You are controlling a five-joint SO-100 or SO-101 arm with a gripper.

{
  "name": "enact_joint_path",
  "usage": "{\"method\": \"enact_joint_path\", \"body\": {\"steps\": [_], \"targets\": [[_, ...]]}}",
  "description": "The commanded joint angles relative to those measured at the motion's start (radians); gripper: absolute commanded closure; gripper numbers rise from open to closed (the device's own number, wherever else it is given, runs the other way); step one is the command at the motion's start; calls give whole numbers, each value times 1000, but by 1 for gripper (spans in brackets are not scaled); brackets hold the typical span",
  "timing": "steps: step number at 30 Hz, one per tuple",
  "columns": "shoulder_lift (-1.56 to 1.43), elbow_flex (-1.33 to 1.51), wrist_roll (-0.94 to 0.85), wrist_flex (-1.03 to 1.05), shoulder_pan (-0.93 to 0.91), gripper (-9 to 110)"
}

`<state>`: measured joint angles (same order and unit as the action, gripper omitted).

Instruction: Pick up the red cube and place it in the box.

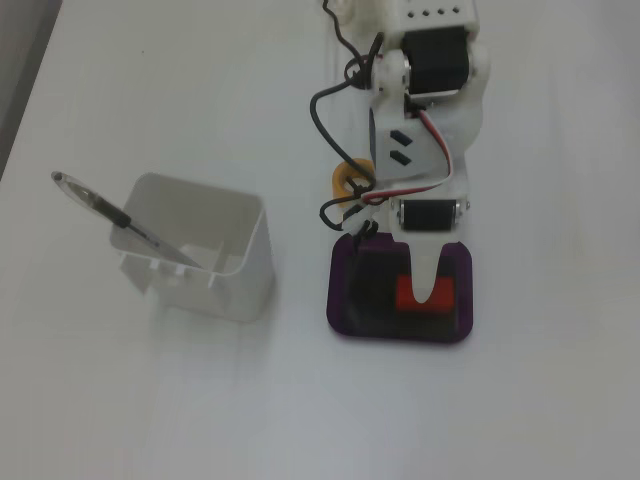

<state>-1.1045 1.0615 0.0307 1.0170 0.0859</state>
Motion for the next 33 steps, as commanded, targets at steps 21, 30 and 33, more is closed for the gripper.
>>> {"method": "enact_joint_path", "body": {"steps": [21, 30, 33], "targets": [[-847, -5, 14, 673, 61, 83], [-1227, 784, 3, 376, 61, 83], [-1367, 1048, 0, 212, 61, 83]]}}
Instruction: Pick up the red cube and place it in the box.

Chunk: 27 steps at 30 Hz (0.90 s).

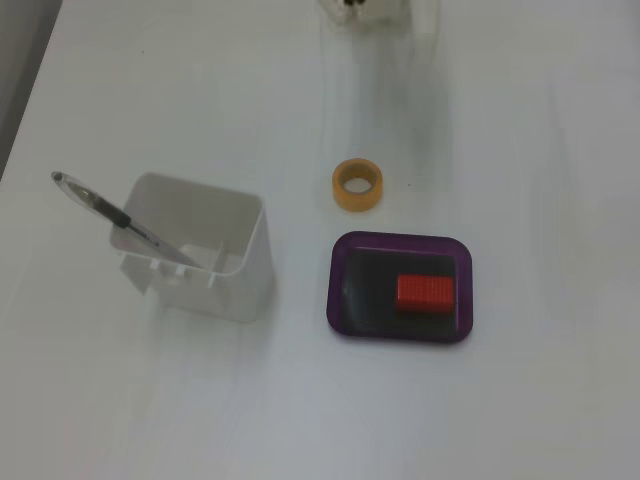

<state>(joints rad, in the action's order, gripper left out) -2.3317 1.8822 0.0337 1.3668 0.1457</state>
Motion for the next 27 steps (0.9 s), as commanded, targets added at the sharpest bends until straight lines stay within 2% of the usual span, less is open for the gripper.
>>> {"method": "enact_joint_path", "body": {"steps": [1, 5, 10, 23, 27], "targets": [[-184, 305, -5, -190, 0, 83], [-353, 580, -2, -339, 0, 83], [-543, 808, 2, -417, 0, 83], [-951, 1172, -2, -403, 0, 84], [-1066, 1215, -2, -334, 2, 86]]}}
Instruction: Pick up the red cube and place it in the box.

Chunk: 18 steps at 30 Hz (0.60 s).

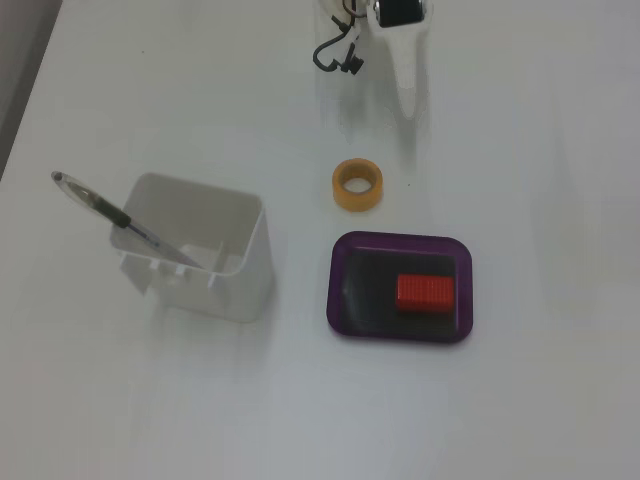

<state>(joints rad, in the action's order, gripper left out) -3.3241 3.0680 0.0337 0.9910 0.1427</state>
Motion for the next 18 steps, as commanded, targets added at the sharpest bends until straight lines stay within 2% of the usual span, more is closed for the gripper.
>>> {"method": "enact_joint_path", "body": {"steps": [1, 7, 18], "targets": [[-100, 34, -2, 61, 5, 88], [-141, 31, -2, 91, 5, 103], [-140, 34, 2, 89, 6, 102]]}}
